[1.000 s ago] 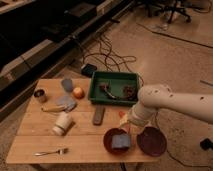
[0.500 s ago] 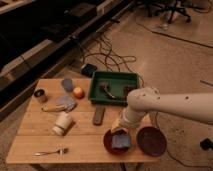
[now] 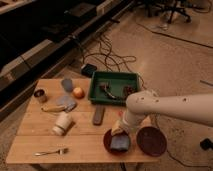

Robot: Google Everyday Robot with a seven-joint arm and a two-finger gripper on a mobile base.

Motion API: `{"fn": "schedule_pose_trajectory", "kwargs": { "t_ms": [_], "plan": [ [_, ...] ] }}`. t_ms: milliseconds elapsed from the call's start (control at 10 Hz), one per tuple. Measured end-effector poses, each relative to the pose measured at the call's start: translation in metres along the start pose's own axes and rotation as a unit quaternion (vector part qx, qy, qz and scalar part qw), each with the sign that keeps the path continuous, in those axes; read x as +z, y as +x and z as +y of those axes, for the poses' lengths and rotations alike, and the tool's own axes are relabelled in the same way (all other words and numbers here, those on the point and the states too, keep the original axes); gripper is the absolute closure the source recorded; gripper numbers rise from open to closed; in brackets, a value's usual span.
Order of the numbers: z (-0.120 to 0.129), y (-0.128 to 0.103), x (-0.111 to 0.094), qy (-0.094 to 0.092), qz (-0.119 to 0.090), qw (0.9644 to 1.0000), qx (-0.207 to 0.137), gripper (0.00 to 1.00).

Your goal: Place sponge in table surface

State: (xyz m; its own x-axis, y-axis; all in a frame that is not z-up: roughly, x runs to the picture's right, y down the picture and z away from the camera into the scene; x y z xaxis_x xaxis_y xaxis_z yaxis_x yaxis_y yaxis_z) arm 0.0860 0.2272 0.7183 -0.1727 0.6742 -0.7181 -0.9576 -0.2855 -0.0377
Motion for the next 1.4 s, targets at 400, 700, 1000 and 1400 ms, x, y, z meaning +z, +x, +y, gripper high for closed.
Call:
{"fn": "schedule_pose_trajectory", "kwargs": {
  "t_ms": [400,700,1000,1400],
  "plan": [
    [-0.003,0.005,-0.002,-0.004,-0.008,0.9999,0.008,0.70],
    [-0.004,0.006,-0.001,-0.008,-0.004,0.9999,0.014,0.97],
    [-0.006,0.005,-0.004,-0.017,-0.008,0.9996,0.021,1.00],
    [0.005,0.012,-0.067,-0.046,-0.044,0.9979,0.013,1.00]
  ]
}}
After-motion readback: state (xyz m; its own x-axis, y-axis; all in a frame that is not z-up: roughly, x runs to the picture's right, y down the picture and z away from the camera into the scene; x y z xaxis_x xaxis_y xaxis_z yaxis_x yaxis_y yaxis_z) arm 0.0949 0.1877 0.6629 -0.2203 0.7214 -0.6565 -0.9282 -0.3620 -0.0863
